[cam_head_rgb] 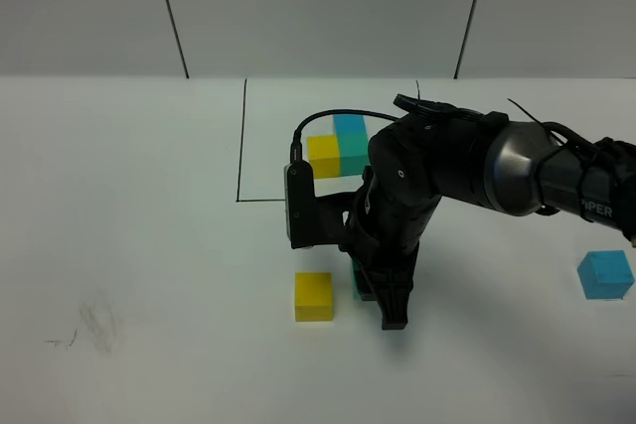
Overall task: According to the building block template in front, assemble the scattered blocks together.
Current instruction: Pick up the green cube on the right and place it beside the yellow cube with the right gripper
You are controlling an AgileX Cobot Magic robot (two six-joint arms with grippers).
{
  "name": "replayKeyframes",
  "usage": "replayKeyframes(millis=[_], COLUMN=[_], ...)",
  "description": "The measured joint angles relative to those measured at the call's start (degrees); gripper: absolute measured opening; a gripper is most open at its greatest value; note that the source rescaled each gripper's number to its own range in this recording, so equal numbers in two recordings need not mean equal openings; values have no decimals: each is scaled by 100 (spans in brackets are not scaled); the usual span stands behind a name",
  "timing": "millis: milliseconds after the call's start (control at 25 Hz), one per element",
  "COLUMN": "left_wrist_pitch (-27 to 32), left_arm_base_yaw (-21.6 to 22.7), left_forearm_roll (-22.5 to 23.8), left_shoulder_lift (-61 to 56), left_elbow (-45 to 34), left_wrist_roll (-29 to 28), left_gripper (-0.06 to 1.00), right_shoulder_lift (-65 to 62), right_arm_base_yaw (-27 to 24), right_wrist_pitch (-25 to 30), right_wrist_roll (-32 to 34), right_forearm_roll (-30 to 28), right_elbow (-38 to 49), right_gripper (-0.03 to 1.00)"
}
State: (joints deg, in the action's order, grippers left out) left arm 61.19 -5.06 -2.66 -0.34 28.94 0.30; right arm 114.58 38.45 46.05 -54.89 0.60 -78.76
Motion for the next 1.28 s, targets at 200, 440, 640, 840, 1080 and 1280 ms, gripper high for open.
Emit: replayKeyframes(millis=[200,440,640,840,1080,1280], left_wrist_pitch=[0,0,0,0,0,0], left_arm_base_yaw=[0,0,0,0,0,0], left_forearm_roll=[0,0,0,0,0,0], left_shoulder_lift=[0,0,0,0,0,0], left_elbow=[0,0,0,0,0,0], left_wrist_roll=[0,5,5,5,5,5], left_gripper=[76,76,76,76,76,76], right_shoulder_lift=[100,217,265,280,357,415], right_arm_base_yaw=[0,0,17,109,141,145], right_wrist_pitch=[-87,-209,-279,-416,-437,-441], right_wrist_roll=[-132,-358,-463,-563,-587,-581], right_forearm_roll=[34,178,349,389,409,426], right_elbow=[0,-2,-41,-59,-59,-59], right_gripper=[27,27,27,27,27,27])
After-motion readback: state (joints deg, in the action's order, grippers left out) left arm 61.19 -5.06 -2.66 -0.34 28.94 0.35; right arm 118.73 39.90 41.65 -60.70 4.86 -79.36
